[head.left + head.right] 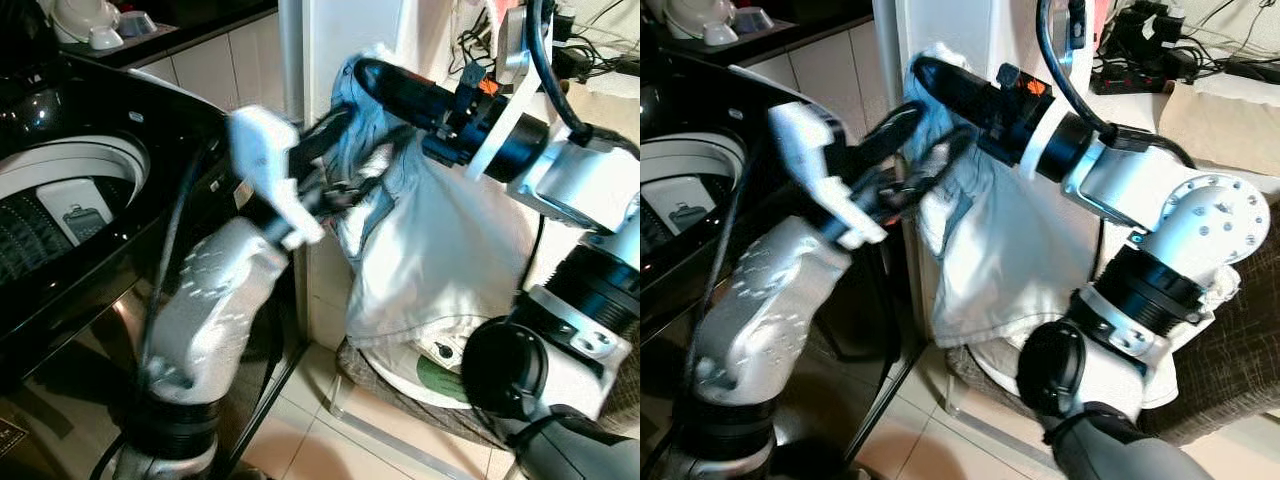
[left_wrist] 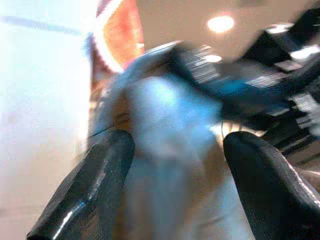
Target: Clothes washing
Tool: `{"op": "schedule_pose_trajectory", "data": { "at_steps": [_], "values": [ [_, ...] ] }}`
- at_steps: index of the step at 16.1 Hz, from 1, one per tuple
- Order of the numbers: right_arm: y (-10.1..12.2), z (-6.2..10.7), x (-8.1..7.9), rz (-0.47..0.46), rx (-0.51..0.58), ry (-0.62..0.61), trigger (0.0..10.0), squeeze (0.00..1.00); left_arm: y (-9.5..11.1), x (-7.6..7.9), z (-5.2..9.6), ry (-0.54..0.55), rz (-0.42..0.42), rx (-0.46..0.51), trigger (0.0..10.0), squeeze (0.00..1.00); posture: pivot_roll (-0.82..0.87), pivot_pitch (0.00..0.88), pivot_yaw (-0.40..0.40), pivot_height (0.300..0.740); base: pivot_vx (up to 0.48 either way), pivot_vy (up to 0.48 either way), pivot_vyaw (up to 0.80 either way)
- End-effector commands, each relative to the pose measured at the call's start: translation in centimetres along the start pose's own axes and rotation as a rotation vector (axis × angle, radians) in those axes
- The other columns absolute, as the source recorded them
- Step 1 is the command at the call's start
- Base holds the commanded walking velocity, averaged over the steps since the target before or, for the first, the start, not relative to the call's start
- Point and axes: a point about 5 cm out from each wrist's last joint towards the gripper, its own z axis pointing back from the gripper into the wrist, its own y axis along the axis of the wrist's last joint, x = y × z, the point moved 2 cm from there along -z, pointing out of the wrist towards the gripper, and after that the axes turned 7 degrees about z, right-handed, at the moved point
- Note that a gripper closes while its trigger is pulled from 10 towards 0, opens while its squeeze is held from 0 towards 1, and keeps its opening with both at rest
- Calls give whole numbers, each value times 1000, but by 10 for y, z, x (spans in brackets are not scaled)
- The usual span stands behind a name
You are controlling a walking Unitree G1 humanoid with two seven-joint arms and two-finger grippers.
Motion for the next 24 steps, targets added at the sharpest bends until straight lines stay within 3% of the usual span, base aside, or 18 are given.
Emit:
{"op": "schedule_pose_trajectory", "data": {
  "at_steps": [1,3,7,8,11,12,13,14,20,24],
  "values": [
    [3,1,-11,50,-8,43,0,0,5,-5,7,4,13,6,10000,0,-57,0,2,740,0,0,0],
    [4,6,-7,59,-19,23,0,0,2,-3,15,-49,30,-21,10000,0,-51,0,-6,740,0,0,0],
    [6,5,-13,64,-27,60,0,0,-3,-5,14,-48,53,-23,10000,0,-55,0,-6,740,0,0,0],
    [2,2,-18,54,-34,93,0,0,-10,8,7,-120,125,-28,10000,0,-55,0,-8,740,0,0,0],
    [-3,0,-19,37,-45,113,0,0,-24,20,-1,-175,164,-48,10000,0,-64,0,1,740,0,0,0],
    [-4,1,-19,31,-46,116,0,0,-28,24,-3,-191,196,-50,6314,0,-66,0,4,740,0,0,0],
    [-4,1,-19,29,-45,117,0,0,-29,24,-3,-189,201,-49,4314,0,-68,0,5,740,0,0,0],
    [-4,1,-19,26,-45,116,0,0,-29,24,-3,-190,213,-43,275,0,-69,0,9,740,0,0,0],
    [-9,3,-19,20,-44,96,0,0,-30,11,4,-145,230,-51,0,0,-62,0,13,740,0,0,0],
    [-10,2,-20,19,-41,83,0,0,-31,12,6,-147,241,-55,0,0,-64,0,19,740,0,0,0]
  ]
}}
